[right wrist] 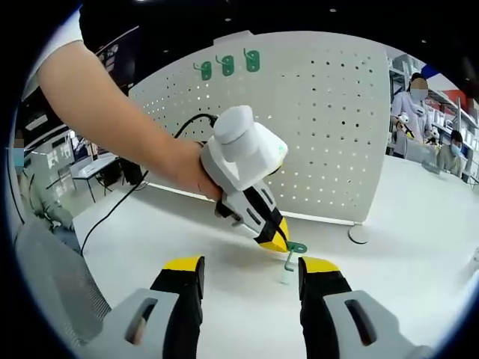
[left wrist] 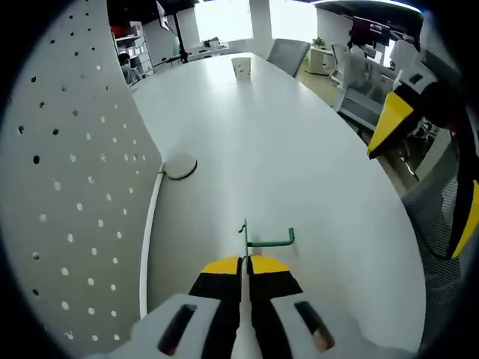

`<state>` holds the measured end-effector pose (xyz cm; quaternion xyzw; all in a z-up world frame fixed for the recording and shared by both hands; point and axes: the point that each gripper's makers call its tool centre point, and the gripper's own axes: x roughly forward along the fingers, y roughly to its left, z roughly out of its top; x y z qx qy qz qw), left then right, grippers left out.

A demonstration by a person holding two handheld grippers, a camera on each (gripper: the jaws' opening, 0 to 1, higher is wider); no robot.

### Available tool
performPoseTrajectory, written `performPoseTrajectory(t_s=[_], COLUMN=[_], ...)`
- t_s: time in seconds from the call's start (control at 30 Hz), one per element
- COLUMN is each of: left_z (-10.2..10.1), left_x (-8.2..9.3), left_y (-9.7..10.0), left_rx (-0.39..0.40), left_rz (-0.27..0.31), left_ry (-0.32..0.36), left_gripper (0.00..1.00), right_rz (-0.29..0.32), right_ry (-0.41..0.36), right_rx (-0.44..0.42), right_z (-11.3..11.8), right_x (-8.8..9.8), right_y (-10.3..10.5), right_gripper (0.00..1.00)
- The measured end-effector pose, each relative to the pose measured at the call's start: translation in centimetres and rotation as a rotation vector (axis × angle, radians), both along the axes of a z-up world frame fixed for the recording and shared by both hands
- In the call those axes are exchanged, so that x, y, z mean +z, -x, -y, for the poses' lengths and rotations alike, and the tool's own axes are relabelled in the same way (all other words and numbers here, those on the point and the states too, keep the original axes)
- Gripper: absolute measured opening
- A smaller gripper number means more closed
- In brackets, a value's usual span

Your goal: Insert the hook assembly into the mounting plate slot until the hook locks in place.

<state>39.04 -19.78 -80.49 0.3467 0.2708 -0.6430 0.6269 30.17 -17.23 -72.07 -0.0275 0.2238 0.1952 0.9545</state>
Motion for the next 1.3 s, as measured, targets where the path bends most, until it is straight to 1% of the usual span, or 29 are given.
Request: performPoseTrajectory(t_s=[0.2, 0.33, 0.43, 0.53, 0.6, 0.9, 0.97, 1.07, 1.17, 1.3], left_z=[-0.2, -0.3, -0.6, -1.0, -1.4, -2.5, -2.7, -3.1, -3.3, -3.5], left_x=[0.7, 1.6, 2.9, 3.4, 3.8, 5.8, 6.5, 7.0, 7.7, 8.5], left_y=[-0.1, -0.2, -0.3, -0.4, -0.5, -0.6, -0.6, -0.6, -0.5, -0.5], left_rx=[0.010, 0.012, 0.037, 0.045, 0.053, 0.093, 0.097, 0.109, 0.110, 0.123], left_rz=[0.000, 0.009, 0.011, 0.016, 0.028, 0.047, 0.067, 0.080, 0.095, 0.102], left_ry=[0.023, 0.054, 0.105, 0.129, 0.139, 0.206, 0.236, 0.252, 0.276, 0.300], left_gripper=[0.02, 0.02, 0.02, 0.02, 0.02, 0.02, 0.03, 0.03, 0.03, 0.03], right_rz=[0.008, 0.014, 0.033, 0.034, 0.039, 0.058, 0.065, 0.078, 0.087, 0.100], right_ry=[-0.001, -0.004, -0.002, 0.000, 0.000, -0.004, -0.007, 0.005, 0.015, 0.009], right_rx=[-0.002, -0.005, -0.007, -0.004, -0.003, 0.003, 0.006, 0.016, 0.026, 0.029], right_z=[0.1, 0.1, 0.1, 0.1, 0.0, -0.1, -0.3, -0.5, -0.7, -0.8], right_x=[0.2, 0.4, 0.8, 0.8, 0.9, 1.4, 1.6, 2.0, 2.1, 2.5], right_y=[-0.1, -0.1, -0.2, -0.2, -0.2, -0.3, -0.3, -0.2, -0.2, -0.2], right_gripper=[0.49, 0.49, 0.49, 0.49, 0.49, 0.49, 0.49, 0.49, 0.49, 0.49])
